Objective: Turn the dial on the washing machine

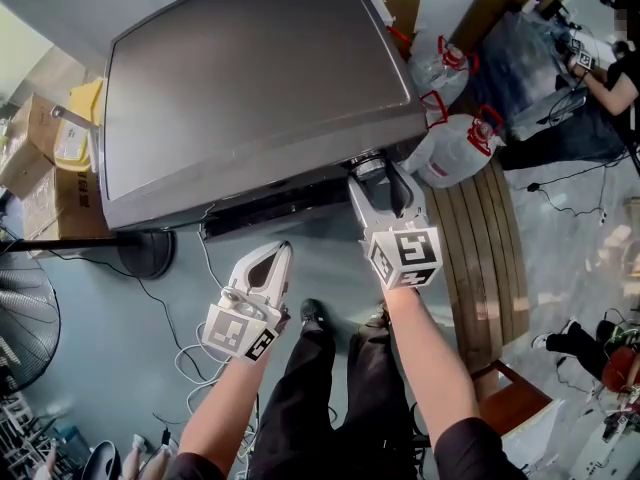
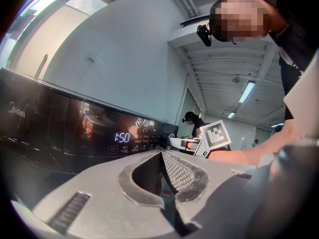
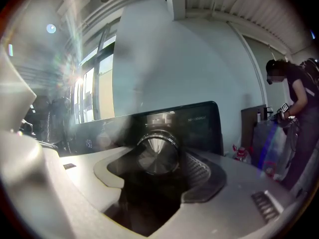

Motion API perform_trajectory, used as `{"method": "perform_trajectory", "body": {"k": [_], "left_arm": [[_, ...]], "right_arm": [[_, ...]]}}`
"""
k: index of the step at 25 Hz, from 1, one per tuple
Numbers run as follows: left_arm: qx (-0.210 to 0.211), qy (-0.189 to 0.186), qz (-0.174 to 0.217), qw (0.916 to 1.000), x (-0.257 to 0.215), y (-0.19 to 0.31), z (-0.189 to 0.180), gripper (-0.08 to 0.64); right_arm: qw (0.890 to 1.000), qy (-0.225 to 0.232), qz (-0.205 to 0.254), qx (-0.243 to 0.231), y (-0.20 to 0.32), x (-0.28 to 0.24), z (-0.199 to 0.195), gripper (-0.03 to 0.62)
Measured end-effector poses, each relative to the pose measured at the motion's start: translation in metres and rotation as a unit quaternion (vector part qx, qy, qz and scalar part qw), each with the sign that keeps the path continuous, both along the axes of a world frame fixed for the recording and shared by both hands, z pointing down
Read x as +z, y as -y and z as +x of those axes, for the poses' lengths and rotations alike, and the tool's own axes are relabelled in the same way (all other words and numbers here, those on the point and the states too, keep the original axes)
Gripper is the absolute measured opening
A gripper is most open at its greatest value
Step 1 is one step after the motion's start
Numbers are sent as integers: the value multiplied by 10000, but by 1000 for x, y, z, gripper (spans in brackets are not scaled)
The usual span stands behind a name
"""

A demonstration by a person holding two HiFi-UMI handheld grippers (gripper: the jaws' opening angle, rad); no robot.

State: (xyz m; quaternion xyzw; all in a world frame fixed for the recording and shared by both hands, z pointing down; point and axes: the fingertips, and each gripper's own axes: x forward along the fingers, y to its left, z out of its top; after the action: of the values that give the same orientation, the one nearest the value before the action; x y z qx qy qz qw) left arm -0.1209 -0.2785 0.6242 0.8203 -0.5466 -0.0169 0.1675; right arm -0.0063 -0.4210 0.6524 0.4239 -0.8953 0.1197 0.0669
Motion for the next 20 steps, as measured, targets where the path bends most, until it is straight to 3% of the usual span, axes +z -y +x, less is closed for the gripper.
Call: {"method": "perform_trajectory", "body": {"k": [5,11,20], "left_arm": [[33,-23,-6,10000,0,-2,1,14],[15,-26,-61,10000,3,-2,0,14],[55,-69,-88,9999,6,-4,6,14]], "right_arm": [[9996,-258,140,55,0,1,-1,293],[9950,-912,413,38,-1,8,0,291],[9747,-1970,1056,20,-4,-6,-7,291]]}}
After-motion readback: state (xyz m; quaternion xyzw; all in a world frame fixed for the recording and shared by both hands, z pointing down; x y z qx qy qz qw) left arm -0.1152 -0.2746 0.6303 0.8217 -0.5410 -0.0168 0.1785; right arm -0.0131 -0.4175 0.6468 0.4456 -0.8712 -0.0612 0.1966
